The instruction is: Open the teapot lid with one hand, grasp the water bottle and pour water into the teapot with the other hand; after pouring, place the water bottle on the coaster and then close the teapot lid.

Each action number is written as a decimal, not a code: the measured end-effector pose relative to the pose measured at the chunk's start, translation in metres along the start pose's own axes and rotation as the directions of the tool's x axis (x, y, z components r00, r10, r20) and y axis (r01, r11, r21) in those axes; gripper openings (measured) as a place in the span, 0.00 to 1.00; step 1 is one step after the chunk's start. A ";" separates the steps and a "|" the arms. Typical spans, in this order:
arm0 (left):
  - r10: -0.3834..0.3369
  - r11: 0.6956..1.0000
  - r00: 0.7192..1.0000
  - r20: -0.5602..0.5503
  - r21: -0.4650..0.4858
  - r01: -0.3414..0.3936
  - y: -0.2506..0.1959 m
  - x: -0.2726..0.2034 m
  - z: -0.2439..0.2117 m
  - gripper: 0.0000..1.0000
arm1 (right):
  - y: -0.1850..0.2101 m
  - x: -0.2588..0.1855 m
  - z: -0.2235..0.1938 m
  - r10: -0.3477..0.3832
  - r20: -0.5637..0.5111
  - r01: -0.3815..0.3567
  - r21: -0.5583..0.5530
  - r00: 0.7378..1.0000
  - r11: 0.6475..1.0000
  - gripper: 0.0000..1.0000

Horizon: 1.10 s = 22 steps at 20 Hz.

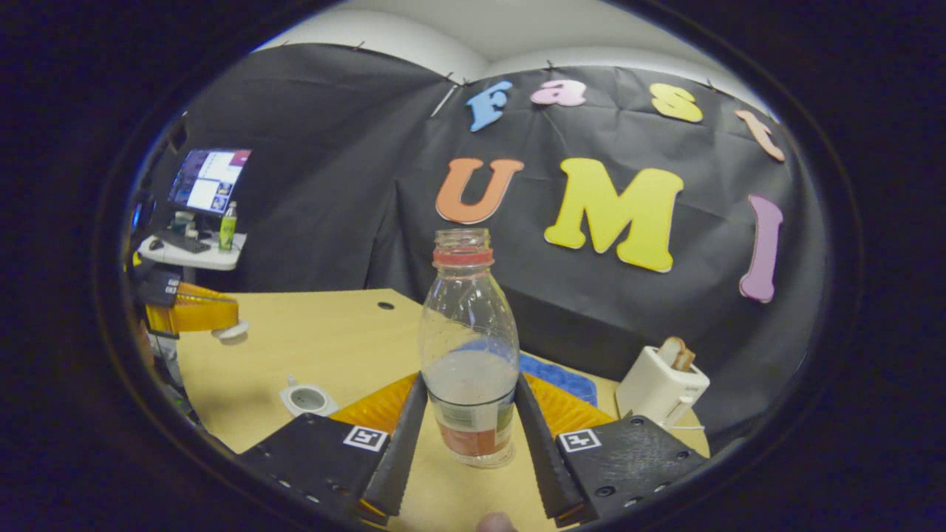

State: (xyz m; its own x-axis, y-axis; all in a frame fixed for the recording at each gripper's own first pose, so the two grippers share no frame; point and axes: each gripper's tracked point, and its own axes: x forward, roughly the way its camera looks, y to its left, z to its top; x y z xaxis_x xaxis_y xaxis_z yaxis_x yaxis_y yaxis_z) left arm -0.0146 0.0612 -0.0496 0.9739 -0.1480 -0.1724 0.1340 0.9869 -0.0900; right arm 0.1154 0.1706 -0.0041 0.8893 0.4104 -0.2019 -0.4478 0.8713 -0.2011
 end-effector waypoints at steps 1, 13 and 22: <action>-0.002 1.000 1.000 -0.002 0.003 0.002 -0.002 0.000 0.000 0.03 | -0.009 0.003 -0.003 -0.010 -0.004 0.010 0.034 1.000 0.999 0.69; 0.017 1.000 1.000 -0.017 0.019 -0.017 0.004 0.004 -0.006 0.03 | -0.039 0.066 -0.062 -0.023 -0.072 0.040 0.243 0.997 0.969 0.69; 0.038 0.999 0.999 -0.029 0.019 -0.037 0.015 0.007 -0.011 0.03 | -0.038 0.085 -0.082 -0.036 -0.113 0.066 0.269 0.993 0.961 0.70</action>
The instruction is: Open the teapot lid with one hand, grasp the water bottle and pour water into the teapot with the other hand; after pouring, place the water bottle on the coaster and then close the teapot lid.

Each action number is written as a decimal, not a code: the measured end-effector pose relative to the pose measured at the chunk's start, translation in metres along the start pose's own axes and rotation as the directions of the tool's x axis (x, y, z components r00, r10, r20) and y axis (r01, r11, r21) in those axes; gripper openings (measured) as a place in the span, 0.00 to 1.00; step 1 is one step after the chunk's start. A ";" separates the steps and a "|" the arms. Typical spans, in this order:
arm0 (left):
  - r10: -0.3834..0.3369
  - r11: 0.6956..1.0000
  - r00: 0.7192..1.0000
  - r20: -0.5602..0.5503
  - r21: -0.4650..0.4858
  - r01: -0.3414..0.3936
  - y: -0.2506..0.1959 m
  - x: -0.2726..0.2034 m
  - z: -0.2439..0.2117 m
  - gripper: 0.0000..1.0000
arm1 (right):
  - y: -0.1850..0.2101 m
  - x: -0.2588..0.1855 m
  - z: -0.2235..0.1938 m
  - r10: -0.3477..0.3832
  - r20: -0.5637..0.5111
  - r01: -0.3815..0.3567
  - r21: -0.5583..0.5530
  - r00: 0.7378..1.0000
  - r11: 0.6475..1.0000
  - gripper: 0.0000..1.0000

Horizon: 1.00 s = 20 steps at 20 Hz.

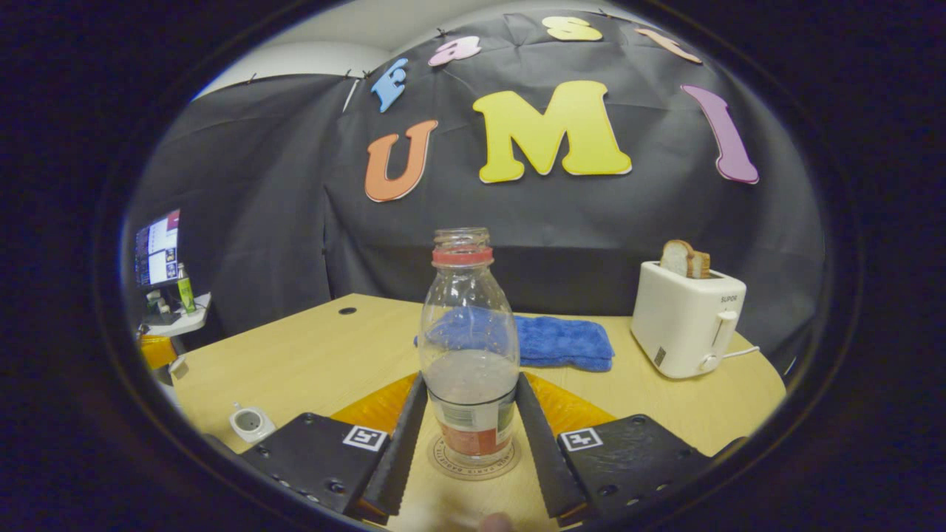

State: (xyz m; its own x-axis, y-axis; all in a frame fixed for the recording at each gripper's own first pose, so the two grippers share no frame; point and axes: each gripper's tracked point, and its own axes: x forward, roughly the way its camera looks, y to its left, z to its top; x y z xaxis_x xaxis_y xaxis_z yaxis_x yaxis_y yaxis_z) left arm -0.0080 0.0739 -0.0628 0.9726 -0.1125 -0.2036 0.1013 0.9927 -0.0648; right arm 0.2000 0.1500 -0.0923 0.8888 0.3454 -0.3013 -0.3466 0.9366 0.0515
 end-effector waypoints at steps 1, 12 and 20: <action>0.001 1.000 1.000 -0.001 -0.001 -0.001 0.000 0.000 0.000 0.03 | 0.000 0.001 -0.002 0.000 -0.002 0.000 -0.002 1.000 1.000 0.70; -0.014 1.000 1.000 0.007 0.012 0.014 -0.008 -0.003 0.003 0.03 | 0.000 -0.002 -0.008 -0.023 -0.010 0.023 -0.020 1.000 1.000 0.91; -0.056 0.998 0.998 0.030 0.006 0.056 -0.031 0.003 0.011 0.03 | -0.015 -0.061 -0.005 -0.056 0.028 0.057 -0.025 0.998 0.998 0.94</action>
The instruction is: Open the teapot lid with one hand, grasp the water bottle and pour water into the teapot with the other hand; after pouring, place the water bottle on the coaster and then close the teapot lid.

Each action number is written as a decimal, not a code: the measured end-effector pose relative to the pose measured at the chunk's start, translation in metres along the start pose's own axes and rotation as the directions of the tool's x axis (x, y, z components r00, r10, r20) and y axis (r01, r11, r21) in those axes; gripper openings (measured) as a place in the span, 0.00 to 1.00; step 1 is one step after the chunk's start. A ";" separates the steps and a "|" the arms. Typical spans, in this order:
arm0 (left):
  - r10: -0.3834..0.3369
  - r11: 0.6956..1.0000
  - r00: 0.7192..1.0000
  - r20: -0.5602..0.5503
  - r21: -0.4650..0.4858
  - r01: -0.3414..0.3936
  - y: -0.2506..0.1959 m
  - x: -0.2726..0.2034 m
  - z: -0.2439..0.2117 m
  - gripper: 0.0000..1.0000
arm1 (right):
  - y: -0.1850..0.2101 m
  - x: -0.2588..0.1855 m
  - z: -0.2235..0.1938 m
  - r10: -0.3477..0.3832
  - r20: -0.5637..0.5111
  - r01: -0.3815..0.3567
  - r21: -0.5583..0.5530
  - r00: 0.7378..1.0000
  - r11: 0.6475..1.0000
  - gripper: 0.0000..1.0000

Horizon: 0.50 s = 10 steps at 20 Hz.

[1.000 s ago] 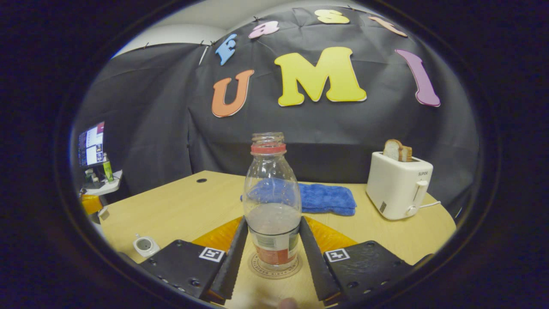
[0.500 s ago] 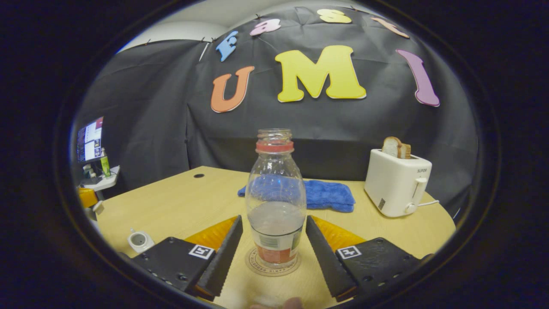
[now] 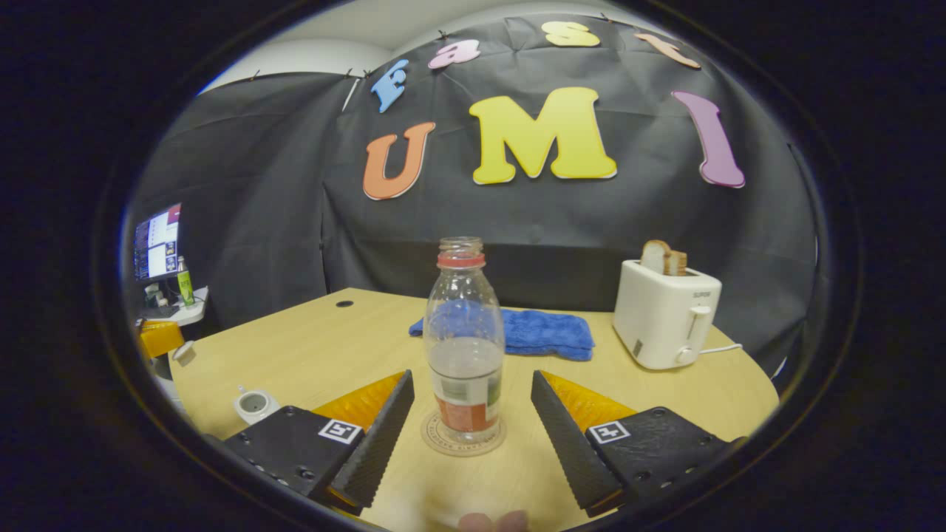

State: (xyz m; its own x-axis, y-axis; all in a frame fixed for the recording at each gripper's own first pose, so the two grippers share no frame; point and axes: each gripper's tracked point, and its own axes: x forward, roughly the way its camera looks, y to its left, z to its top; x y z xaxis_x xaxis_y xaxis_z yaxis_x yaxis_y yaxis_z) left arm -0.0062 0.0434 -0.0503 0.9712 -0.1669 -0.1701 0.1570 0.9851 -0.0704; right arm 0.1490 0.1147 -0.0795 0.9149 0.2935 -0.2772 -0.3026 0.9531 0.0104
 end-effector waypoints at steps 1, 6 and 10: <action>-0.015 1.000 1.000 0.003 -0.009 0.015 -0.006 0.004 0.001 0.03 | -0.006 -0.015 0.003 -0.019 0.023 0.019 -0.012 1.000 1.000 0.95; -0.070 0.998 0.997 -0.025 -0.011 0.070 -0.032 0.029 -0.011 0.03 | -0.022 -0.078 0.001 -0.087 0.096 0.090 -0.035 0.992 0.995 0.94; -0.058 0.998 0.996 -0.066 -0.013 0.057 -0.036 0.046 -0.033 0.03 | -0.042 -0.107 -0.014 -0.144 0.103 0.146 -0.012 0.984 0.989 0.95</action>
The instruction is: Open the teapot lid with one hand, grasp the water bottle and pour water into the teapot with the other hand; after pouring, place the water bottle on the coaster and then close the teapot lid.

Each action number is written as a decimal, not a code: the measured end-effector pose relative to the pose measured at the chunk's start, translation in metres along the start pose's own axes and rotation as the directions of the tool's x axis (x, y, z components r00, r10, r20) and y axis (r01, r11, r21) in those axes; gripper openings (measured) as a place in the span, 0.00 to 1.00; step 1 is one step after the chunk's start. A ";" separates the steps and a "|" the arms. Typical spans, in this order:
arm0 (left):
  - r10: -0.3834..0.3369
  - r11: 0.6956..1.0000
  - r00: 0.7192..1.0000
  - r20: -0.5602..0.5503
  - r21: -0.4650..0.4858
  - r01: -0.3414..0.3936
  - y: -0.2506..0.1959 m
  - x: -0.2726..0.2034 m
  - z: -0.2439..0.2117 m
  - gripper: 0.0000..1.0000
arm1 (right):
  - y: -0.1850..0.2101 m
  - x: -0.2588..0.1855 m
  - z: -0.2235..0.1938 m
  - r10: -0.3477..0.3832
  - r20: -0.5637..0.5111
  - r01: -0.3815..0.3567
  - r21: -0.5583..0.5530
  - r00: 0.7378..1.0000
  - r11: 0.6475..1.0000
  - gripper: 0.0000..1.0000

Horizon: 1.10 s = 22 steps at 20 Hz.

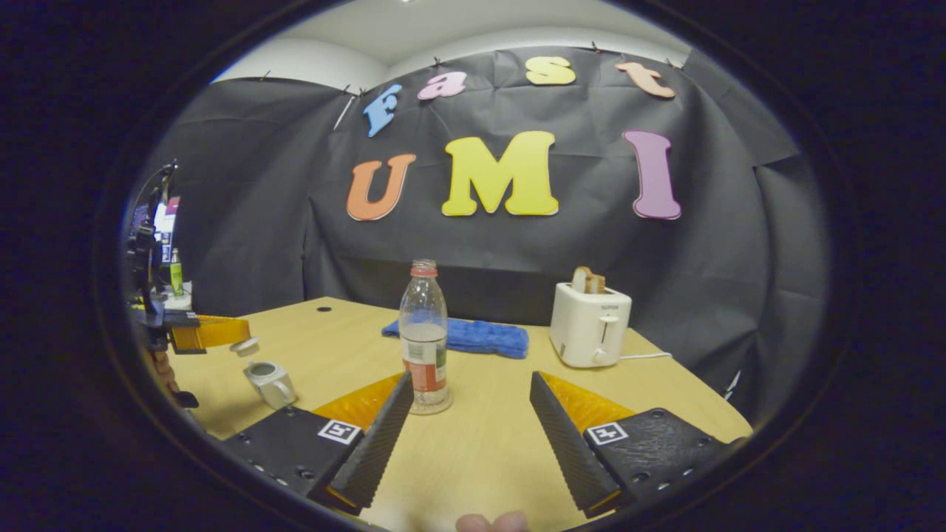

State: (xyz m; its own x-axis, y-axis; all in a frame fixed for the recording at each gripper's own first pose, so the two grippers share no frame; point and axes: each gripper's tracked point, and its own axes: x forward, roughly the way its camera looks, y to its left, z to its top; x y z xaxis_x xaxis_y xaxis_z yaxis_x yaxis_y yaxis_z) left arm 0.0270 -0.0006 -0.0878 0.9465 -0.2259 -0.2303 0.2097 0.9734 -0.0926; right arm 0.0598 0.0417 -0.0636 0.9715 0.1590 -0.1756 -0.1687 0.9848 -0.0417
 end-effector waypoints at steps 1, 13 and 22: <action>0.012 1.000 1.000 -0.011 0.002 -0.012 0.003 0.004 -0.004 0.03 | -0.007 -0.005 0.000 -0.016 0.007 0.016 0.006 1.000 1.000 0.95; 0.029 0.999 0.998 -0.060 0.020 -0.028 0.000 0.014 -0.027 0.04 | -0.031 -0.022 -0.022 -0.083 -0.014 0.083 0.063 0.996 0.995 0.95; 0.124 0.992 0.992 0.032 0.030 -0.125 -0.004 0.000 0.003 1.00 | -0.021 -0.027 -0.006 -0.079 0.032 0.076 0.090 0.996 0.993 0.95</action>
State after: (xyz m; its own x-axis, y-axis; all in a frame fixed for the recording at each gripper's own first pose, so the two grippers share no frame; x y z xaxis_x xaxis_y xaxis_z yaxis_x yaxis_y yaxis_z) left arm 0.0270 -0.0047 -0.0844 0.9726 -0.1018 -0.2091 0.0969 0.9947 -0.0335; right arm 0.0357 0.0167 -0.0636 0.9866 0.0832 -0.1404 -0.0793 0.9963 0.0334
